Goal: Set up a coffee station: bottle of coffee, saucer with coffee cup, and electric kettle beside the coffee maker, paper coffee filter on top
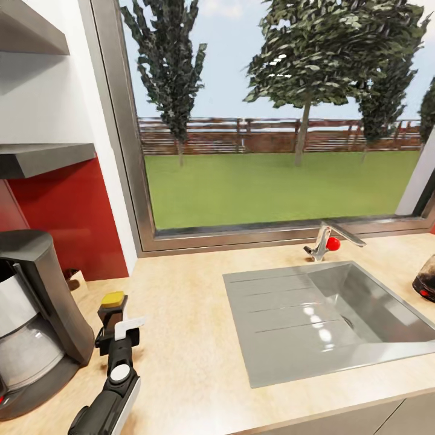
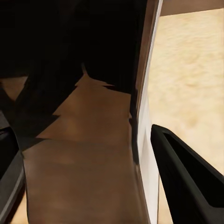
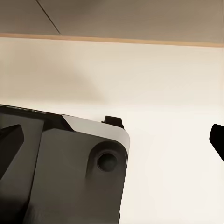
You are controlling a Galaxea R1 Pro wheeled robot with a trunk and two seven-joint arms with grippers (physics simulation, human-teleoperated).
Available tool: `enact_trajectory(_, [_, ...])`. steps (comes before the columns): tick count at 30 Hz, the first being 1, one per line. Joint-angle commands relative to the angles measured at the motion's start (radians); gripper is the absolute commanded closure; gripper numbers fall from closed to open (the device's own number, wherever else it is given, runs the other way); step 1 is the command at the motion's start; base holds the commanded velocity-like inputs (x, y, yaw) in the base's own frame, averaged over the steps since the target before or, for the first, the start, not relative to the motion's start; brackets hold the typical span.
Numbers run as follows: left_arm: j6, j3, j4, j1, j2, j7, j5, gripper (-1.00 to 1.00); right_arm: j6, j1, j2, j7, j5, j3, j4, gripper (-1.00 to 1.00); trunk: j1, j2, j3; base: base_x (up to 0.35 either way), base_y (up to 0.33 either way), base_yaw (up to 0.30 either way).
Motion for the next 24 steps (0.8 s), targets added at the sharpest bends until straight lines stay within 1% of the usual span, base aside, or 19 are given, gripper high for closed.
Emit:
enact_trajectory(1, [0.000, -0.001, 0.042, -0.001, 0.000, 0.003, 0.006, 1.00, -0.003, -0.001, 0.000, -0.004, 0.010, -0.008, 0.001, -1.00, 0.001, -0.002, -0.002, 0.000, 0.000, 0.000])
enact_trajectory(2, [0.000, -0.001, 0.043, -0.001, 0.000, 0.003, 0.006, 1.00, -0.003, -0.001, 0.000, -0.004, 0.010, -0.008, 0.001, -1.00, 0.001, -0.002, -0.002, 0.000, 0.000, 0.000])
enact_trajectory(3, [0.000, -0.001, 0.043, -0.001, 0.000, 0.003, 0.006, -1.00, -0.003, -0.001, 0.000, -0.004, 0.010, -0.009, 0.001, -1.00, 0.001, -0.002, -0.002, 0.000, 0.000, 0.000])
enact_trajectory(24, [-0.001, -0.003, 0.043, -0.001, 0.000, 0.003, 0.005, -1.00, -0.003, -0.001, 0.000, -0.004, 0.010, -0.008, 0.001, -1.00, 0.001, -0.002, -0.002, 0.000, 0.000, 0.000])
